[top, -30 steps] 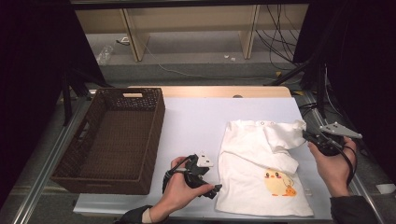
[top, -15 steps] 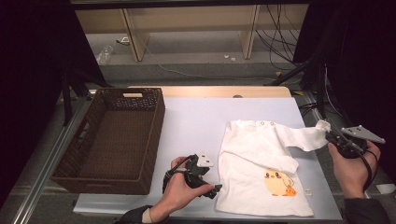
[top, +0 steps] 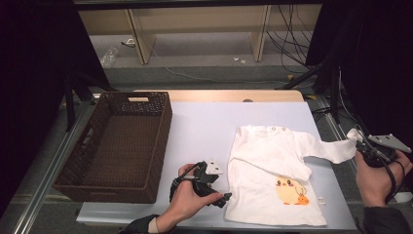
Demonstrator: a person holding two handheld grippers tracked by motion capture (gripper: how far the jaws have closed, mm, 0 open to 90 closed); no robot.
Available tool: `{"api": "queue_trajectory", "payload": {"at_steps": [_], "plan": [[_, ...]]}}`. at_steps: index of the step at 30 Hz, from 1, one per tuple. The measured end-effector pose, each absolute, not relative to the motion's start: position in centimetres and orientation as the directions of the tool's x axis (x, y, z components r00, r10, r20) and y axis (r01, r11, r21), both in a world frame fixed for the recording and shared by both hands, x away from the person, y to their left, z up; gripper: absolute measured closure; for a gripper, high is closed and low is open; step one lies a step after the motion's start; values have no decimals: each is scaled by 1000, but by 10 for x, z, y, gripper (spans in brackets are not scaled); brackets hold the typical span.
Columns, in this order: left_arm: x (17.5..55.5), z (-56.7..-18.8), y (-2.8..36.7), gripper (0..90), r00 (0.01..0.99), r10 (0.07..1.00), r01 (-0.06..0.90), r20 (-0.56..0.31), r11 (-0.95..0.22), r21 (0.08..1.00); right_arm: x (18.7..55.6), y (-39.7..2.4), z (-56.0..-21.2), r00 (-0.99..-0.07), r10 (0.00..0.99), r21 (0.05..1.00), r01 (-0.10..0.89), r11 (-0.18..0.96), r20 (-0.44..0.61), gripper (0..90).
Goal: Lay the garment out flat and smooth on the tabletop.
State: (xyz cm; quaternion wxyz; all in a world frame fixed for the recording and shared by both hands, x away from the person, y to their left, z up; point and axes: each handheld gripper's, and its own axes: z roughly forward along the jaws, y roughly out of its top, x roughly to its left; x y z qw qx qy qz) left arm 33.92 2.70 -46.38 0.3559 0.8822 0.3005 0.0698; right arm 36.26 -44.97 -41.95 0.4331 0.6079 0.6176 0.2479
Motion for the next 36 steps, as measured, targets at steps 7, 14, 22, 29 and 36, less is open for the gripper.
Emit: {"api": "queue_trajectory", "payload": {"at_steps": [7, 14, 22, 29, 36], "plan": [[339, -464, 27, 34, 809, 581, 478, -88, -564, 673, 363, -452, -422, 140, 957, 825, 548, 137, -253, 638], [339, -464, 27, 35, 809, 580, 480, -91, -564, 672, 373, -436, -433, 19, 977, 794, 586, 163, -214, 609], [339, -464, 27, 37, 805, 586, 482, -92, -556, 678, 377, -405, -442, -161, 985, 737, 658, 155, -64, 565], [339, -464, 27, 46, 806, 585, 479, -92, -554, 681, 372, -378, -449, -264, 960, 672, 728, 135, 93, 559], [340, -463, 27, 49, 804, 588, 478, -89, -549, 686, 372, -374, -453, -261, 958, 616, 776, 136, 117, 564]]}}
